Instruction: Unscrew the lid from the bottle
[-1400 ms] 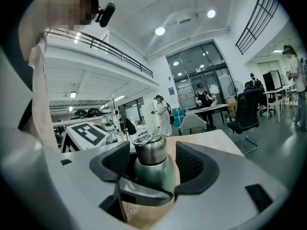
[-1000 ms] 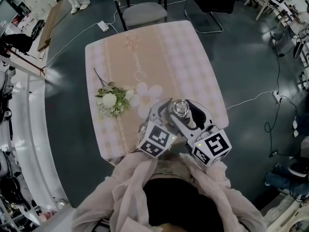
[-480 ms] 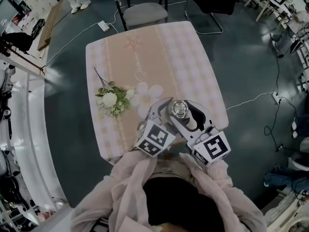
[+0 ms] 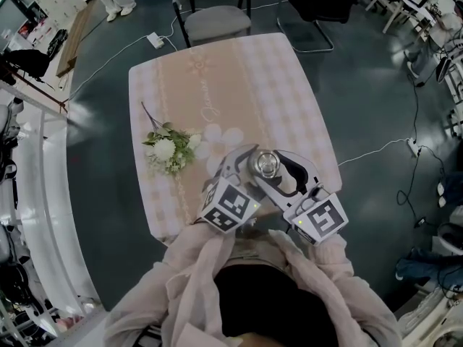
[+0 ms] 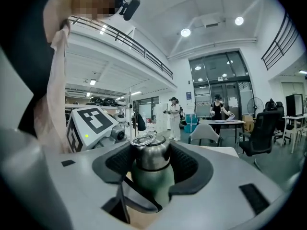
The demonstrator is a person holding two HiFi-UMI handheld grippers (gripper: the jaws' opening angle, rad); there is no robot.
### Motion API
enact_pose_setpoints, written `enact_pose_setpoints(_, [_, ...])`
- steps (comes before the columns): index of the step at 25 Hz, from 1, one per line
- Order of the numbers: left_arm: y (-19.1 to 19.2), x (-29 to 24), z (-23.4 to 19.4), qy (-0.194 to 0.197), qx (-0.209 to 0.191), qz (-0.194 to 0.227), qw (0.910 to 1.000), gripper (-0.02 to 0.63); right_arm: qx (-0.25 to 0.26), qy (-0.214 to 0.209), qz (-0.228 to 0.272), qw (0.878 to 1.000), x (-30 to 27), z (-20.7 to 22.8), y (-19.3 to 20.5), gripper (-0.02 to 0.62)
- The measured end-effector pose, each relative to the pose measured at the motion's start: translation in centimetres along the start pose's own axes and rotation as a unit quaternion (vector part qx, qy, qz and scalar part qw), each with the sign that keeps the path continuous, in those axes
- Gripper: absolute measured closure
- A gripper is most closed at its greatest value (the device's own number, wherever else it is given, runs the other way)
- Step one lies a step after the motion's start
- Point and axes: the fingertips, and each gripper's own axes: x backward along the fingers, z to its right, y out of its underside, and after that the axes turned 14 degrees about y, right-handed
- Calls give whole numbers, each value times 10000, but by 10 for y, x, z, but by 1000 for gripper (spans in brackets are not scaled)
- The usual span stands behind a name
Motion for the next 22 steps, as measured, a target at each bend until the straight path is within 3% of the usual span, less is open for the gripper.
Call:
enact_pose_setpoints(9, [2,2,5,249,-130,-81,9996,204,2,-343,256,9991,2,-7,-9,348])
enact_pose_setpoints(22, [-5,-3,21,698,-426,-176,9965,206,525,-721,407,9952,18,-13,-13,356])
